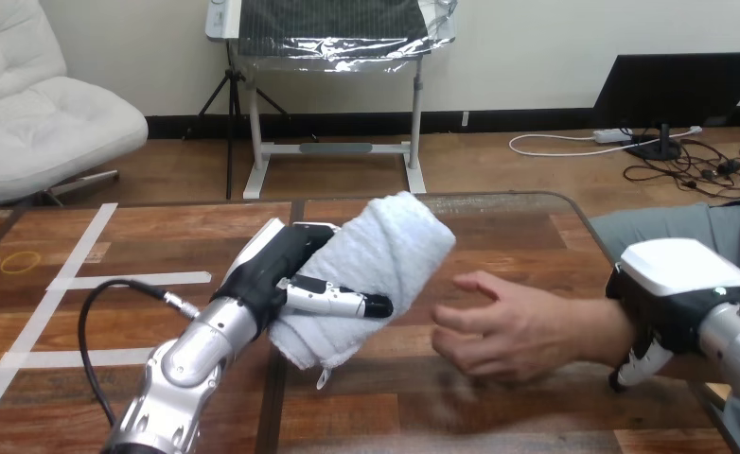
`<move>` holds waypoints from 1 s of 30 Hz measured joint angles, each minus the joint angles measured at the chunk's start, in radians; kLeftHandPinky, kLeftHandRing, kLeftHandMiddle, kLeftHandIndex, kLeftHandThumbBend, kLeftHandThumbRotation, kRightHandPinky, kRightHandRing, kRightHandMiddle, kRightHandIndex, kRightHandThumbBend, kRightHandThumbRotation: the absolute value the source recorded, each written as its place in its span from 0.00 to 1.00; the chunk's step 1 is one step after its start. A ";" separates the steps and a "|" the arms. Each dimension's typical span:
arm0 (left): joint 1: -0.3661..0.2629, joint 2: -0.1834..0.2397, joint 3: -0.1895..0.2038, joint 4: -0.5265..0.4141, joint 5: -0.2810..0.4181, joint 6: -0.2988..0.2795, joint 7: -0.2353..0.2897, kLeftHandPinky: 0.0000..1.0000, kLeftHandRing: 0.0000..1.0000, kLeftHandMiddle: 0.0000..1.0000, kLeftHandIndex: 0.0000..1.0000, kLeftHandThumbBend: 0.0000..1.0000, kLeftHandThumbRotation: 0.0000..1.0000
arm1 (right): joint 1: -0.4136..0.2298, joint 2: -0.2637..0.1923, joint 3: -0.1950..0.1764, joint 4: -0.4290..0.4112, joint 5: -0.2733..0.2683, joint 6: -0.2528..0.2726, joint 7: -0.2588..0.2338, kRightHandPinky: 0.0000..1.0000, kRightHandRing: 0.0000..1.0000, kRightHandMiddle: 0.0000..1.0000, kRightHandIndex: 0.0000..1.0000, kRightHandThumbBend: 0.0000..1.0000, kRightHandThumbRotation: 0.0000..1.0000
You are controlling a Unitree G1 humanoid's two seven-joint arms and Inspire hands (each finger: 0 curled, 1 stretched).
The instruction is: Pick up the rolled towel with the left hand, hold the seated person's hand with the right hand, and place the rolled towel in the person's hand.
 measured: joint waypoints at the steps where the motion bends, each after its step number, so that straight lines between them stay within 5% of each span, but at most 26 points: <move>1: -0.003 0.003 -0.005 0.000 0.002 0.000 -0.004 0.37 0.40 0.44 0.49 0.64 0.00 | 0.000 -0.001 -0.003 -0.005 0.002 0.000 0.002 0.08 0.15 0.24 0.33 0.63 0.00; 16: -0.047 0.027 -0.053 0.000 0.039 0.000 -0.064 0.35 0.39 0.44 0.49 0.64 0.00 | 0.000 -0.004 -0.024 -0.080 0.009 0.012 0.017 0.10 0.17 0.26 0.32 0.68 0.00; 30: -0.069 0.043 -0.061 -0.008 0.044 0.000 -0.118 0.33 0.37 0.42 0.49 0.65 0.00 | 0.000 -0.004 -0.036 -0.133 0.009 0.015 0.024 0.11 0.18 0.26 0.32 0.69 0.00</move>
